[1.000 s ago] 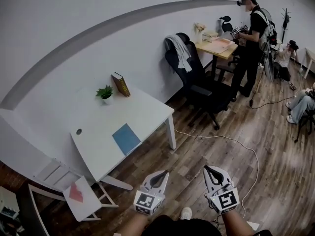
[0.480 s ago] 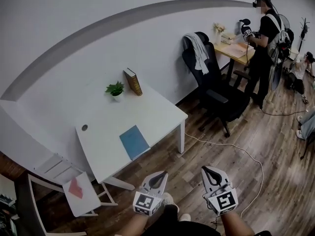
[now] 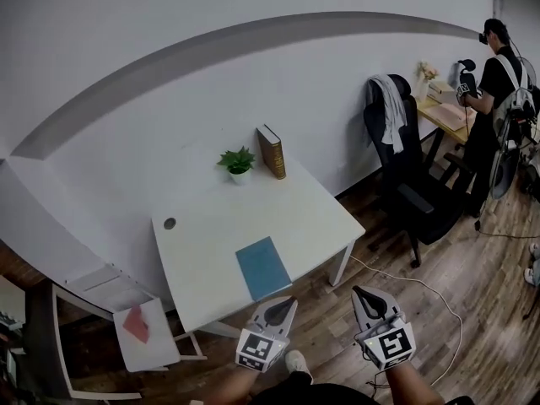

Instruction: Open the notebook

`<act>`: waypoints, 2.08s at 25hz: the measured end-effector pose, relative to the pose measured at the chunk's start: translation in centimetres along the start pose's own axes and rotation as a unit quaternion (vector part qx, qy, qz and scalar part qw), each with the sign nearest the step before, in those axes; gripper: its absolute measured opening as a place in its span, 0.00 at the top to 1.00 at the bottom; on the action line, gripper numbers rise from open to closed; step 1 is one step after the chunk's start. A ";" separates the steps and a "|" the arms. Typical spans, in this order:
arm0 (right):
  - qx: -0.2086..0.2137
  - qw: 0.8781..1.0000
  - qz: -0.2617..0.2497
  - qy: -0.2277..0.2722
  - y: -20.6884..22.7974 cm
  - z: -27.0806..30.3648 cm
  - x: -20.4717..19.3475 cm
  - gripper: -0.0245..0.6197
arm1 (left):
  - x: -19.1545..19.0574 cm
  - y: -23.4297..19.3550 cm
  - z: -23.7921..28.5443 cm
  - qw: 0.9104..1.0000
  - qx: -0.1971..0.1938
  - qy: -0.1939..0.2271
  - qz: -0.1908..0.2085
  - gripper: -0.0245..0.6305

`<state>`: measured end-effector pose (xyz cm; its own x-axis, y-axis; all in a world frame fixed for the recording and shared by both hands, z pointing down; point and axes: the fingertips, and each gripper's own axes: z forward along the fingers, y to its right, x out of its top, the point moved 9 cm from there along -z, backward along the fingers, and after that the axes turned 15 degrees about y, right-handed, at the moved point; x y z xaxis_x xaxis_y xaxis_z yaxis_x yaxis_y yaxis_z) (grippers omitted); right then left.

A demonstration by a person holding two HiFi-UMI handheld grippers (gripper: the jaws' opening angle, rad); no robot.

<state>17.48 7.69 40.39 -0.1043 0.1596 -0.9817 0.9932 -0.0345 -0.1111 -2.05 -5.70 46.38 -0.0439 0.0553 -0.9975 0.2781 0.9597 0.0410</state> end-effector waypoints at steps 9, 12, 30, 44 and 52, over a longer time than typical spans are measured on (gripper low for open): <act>0.043 0.999 -0.004 -0.008 -0.5 8.4 -2.0 0.96 | -1.0 -6.8 0.2 0.999 0.027 -0.014 0.011 0.96; 0.058 0.998 -0.004 -0.009 -0.5 10.2 -2.5 0.96 | -1.6 -7.9 0.2 0.999 0.038 -0.020 0.015 0.96; 0.156 0.987 0.024 -0.039 2.4 16.7 -8.3 0.96 | -9.5 -8.3 4.5 0.979 0.056 -0.180 0.083 0.67; 0.200 0.977 0.042 -0.060 3.8 18.4 -12.3 0.96 | -18.4 -8.8 9.0 0.920 -0.015 -0.350 0.173 0.67; 0.198 0.977 0.050 -0.067 4.7 18.9 -12.9 0.96 | -19.9 -7.9 9.8 0.909 -0.050 -0.376 0.171 0.74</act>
<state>22.56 -13.19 49.56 -0.0408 0.0057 -0.9991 0.9035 -0.4269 -0.0394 6.08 -17.07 65.33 0.7079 0.1874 -0.6811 0.0617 0.9441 0.3239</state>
